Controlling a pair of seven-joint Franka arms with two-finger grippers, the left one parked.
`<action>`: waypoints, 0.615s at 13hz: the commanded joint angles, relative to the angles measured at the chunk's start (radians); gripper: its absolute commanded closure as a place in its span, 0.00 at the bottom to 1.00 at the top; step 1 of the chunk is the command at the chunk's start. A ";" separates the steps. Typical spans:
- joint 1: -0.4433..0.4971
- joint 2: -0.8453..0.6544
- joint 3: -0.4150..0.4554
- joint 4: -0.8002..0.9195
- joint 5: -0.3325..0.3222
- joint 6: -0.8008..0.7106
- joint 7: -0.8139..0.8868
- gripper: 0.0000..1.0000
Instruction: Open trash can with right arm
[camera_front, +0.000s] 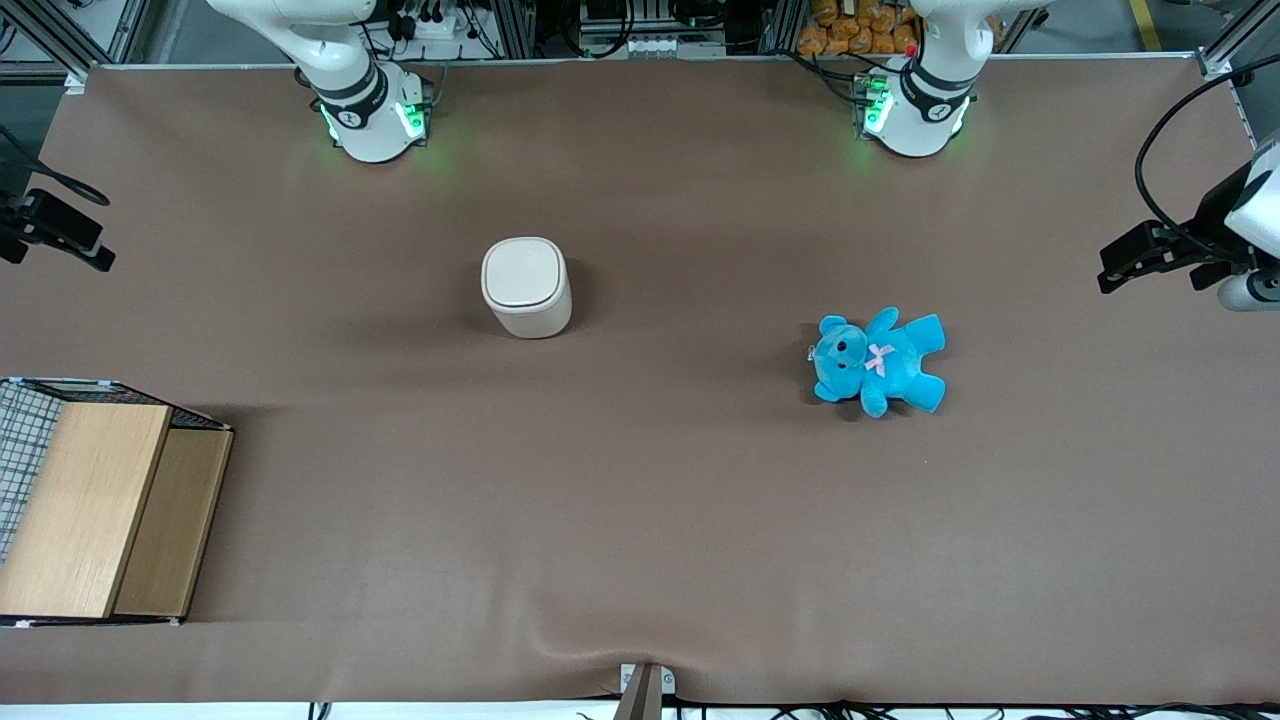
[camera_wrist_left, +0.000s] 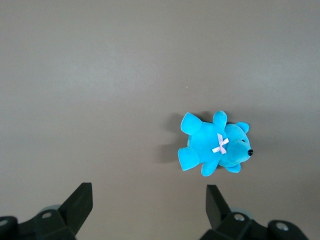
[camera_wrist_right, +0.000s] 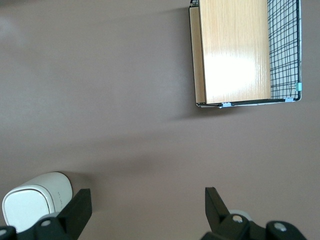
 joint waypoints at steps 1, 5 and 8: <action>0.007 0.007 -0.003 0.013 -0.014 -0.015 -0.005 0.00; 0.008 0.018 -0.003 0.021 -0.015 -0.013 -0.009 0.00; 0.011 0.024 0.002 0.019 -0.014 -0.015 -0.008 0.00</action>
